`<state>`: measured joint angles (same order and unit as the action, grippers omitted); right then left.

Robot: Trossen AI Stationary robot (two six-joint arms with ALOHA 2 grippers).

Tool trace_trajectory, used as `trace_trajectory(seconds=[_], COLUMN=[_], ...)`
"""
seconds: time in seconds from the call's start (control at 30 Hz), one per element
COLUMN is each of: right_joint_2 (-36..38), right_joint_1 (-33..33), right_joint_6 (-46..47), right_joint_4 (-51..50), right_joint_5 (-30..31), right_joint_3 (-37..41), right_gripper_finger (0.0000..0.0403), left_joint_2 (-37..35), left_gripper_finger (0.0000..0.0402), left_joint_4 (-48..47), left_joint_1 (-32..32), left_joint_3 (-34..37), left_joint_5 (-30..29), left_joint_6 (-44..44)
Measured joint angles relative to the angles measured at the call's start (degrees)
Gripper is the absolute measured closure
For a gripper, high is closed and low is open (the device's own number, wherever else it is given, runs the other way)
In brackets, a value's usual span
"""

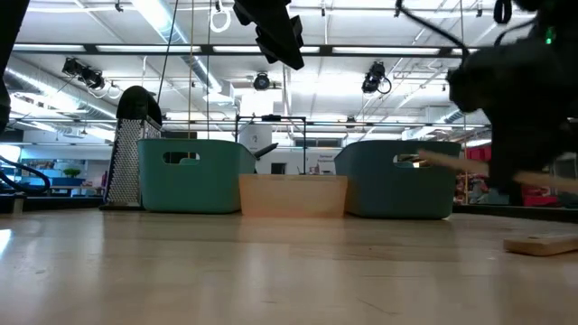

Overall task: Pick & Place Kitchen Items
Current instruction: Put the top wooden spatula into the green bin

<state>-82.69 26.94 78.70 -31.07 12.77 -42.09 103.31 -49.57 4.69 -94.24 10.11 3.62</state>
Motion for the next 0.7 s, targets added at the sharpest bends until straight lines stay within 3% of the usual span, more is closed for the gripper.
trace_trajectory(seconds=[0.23,0.7], right_joint_2=[9.02,23.06], right_joint_1=[0.02,1.53], right_joint_6=[-7.06,-39.73], right_joint_4=[5.77,28.24], right_joint_5=[6.29,15.15], right_joint_3=[0.0,-0.1], right_gripper_finger=[0.03,0.03], left_joint_2=[0.0,-2.86], left_gripper_finger=[0.0225,0.0225], left_joint_4=[0.73,16.79], left_joint_1=[0.0,-1.53], left_joint_3=[0.0,0.02], left_joint_5=[0.02,0.24], left_joint_6=[0.04,2.08])
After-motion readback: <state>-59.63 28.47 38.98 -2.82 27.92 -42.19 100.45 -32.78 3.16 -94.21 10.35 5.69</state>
